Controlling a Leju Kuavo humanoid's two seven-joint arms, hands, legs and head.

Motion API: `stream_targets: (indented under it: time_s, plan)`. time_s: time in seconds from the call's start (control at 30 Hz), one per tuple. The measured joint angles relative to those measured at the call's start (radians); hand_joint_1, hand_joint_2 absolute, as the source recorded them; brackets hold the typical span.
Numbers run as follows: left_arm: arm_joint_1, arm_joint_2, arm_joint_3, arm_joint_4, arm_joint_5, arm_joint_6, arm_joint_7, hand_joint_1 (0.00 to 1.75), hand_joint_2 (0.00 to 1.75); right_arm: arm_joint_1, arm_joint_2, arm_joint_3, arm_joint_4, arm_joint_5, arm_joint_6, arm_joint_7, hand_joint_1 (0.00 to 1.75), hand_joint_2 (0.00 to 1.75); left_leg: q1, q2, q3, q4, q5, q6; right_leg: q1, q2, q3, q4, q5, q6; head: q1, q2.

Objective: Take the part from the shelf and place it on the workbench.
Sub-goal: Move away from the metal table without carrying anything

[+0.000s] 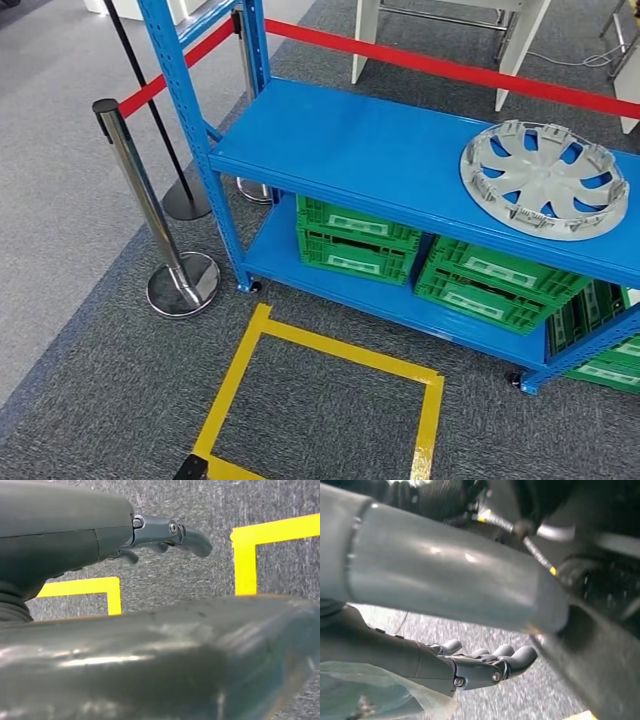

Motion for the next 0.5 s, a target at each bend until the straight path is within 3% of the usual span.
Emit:
stream_targets:
  time_s: [0.03, 0.1, 0.17, 0.27, 0.33, 0.43, 0.5]
  plan:
    - [0.0, 0.0, 0.0, 0.0, 0.0, 0.0, 0.0, 0.0, 0.0, 0.0, 0.0, 0.0, 0.002, 0.0, 0.001, 0.0, 0.0, 0.0, 0.001, 0.0, 0.0, 0.001, -0.001, -0.001, -0.002, -0.001, 0.013, -0.026, 0.024, 0.003, 0.0, 0.0]
    - [-0.001, 0.0, 0.0, 0.0, 0.0, -0.002, 0.0, 0.0, 0.0, -0.001, 0.001, 0.0, 0.005, -0.001, 0.002, -0.001, 0.0, 0.0, 0.003, 0.0, 0.001, 0.007, -0.005, -0.008, -0.006, -0.006, 0.079, -0.152, 0.085, 0.008, 0.0, 0.0]
    - [-0.001, 0.0, 0.0, 0.0, 0.0, -0.003, 0.0, 0.0, 0.0, -0.003, 0.002, 0.0, 0.007, -0.001, 0.003, 0.0, 0.0, 0.0, 0.0, -0.001, -0.002, 0.017, -0.011, -0.02, -0.007, -0.007, 0.128, -0.245, 0.107, 0.001, 0.002, 0.0]
    - [-0.001, 0.001, 0.0, 0.0, 0.0, -0.003, 0.0, 0.0, 0.0, -0.001, 0.003, 0.0, 0.01, -0.001, 0.004, 0.0, 0.0, 0.0, -0.001, -0.001, -0.006, 0.023, -0.013, -0.033, -0.004, -0.004, 0.136, -0.258, 0.104, -0.023, 0.002, 0.0]
    - [-0.002, 0.001, 0.0, 0.0, 0.0, -0.003, 0.0, 0.0, 0.0, 0.0, 0.004, 0.0, 0.01, -0.001, 0.004, 0.0, 0.0, 0.0, 0.002, -0.002, -0.018, 0.054, -0.036, -0.043, -0.006, -0.005, 0.137, -0.259, 0.104, -0.034, -0.001, 0.0]
    - [-0.003, 0.001, 0.0, 0.0, 0.0, -0.003, 0.0, 0.0, 0.0, 0.0, 0.004, 0.0, 0.011, -0.001, 0.004, 0.0, 0.0, 0.0, 0.003, -0.003, -0.054, 0.139, -0.087, -0.051, -0.007, -0.006, 0.139, -0.26, 0.104, -0.043, -0.004, 0.0]
    - [-0.003, 0.001, 0.0, 0.0, 0.0, -0.003, 0.0, 0.0, 0.0, 0.0, 0.004, 0.0, 0.011, -0.001, 0.004, 0.0, 0.0, 0.0, 0.003, -0.003, -0.059, 0.149, -0.092, -0.051, -0.007, -0.006, 0.139, -0.26, 0.104, -0.043, -0.004, 0.0]
